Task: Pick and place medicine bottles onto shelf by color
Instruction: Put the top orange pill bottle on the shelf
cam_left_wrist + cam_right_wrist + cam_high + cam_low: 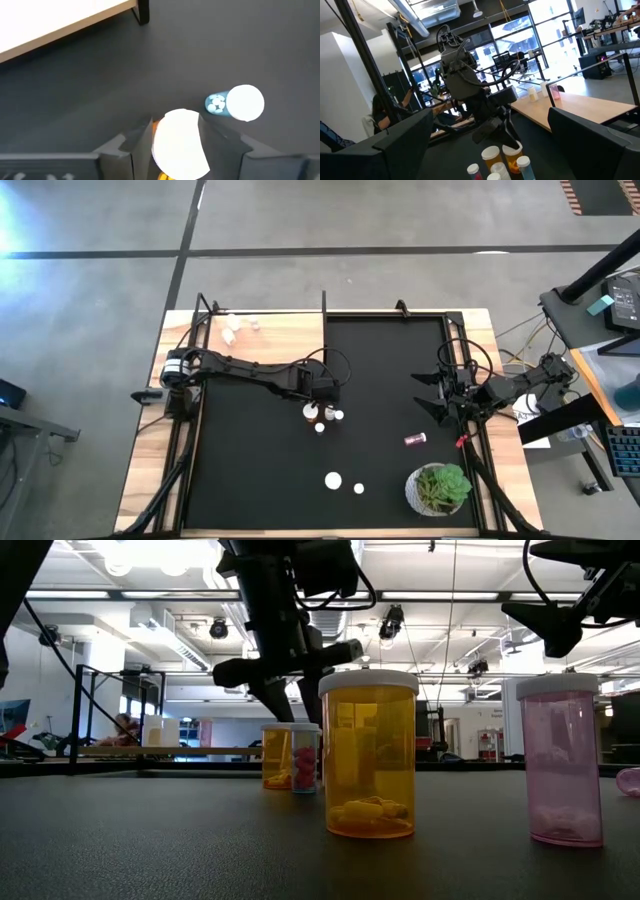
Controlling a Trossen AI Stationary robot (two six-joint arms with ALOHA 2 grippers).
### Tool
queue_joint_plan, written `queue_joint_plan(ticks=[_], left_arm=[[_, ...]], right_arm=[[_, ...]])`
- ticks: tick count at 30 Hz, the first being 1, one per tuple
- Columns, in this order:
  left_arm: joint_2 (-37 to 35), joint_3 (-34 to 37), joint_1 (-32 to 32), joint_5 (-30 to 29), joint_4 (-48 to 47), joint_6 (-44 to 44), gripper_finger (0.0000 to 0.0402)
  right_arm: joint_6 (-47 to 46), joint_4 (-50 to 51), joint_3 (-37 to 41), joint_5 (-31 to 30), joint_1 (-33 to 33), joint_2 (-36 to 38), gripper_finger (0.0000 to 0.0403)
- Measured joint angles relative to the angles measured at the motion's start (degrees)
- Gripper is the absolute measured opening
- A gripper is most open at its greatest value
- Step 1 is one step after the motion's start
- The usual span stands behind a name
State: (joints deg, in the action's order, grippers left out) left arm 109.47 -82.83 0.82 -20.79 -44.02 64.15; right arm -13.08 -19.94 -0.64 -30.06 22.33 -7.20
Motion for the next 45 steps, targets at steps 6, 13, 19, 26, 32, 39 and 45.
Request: queue_joint_plan(ticks=[6, 13, 19, 26, 32, 39, 45], left_arm=[[0.0, 0.0, 0.0, 0.57, -0.04, 0.01, 0.018], [-0.37, 0.11, 0.0, 0.85, -0.61, -0.04, 0.0253], [-0.52, 0.17, -0.09, 0.88, -1.46, -0.06, 0.0313], [-0.64, 0.17, -0.49, 0.82, -3.83, -0.08, 0.0338], [-2.44, 0.17, -0.85, 0.76, -6.75, -0.08, 0.0339], [-2.93, 0.17, -1.14, 1.44, -7.53, 0.03, 0.0339], [-2.93, 0.15, -1.12, 4.08, -10.22, 1.77, 0.0339]], right_arm=[[0.02, 0.01, 0.0, 0.0, 0.01, 0.0, 0.0384], [0.0, 0.01, 0.0, 0.02, 0.02, 0.0, 0.0384], [0.0, 0.0, 0.0, 0.0, 0.02, 0.0, 0.0384], [0.01, 0.02, 0.0, 0.0, 0.0, 0.0, 0.0384], [0.0, 0.01, 0.0, 0.0, 0.0, 0.0, 0.0384], [0.0, 0.01, 0.0, 0.01, 0.0, -0.02, 0.0384], [0.0, 0.02, 0.0, 0.0, 0.0, 0.0, 0.0384]])
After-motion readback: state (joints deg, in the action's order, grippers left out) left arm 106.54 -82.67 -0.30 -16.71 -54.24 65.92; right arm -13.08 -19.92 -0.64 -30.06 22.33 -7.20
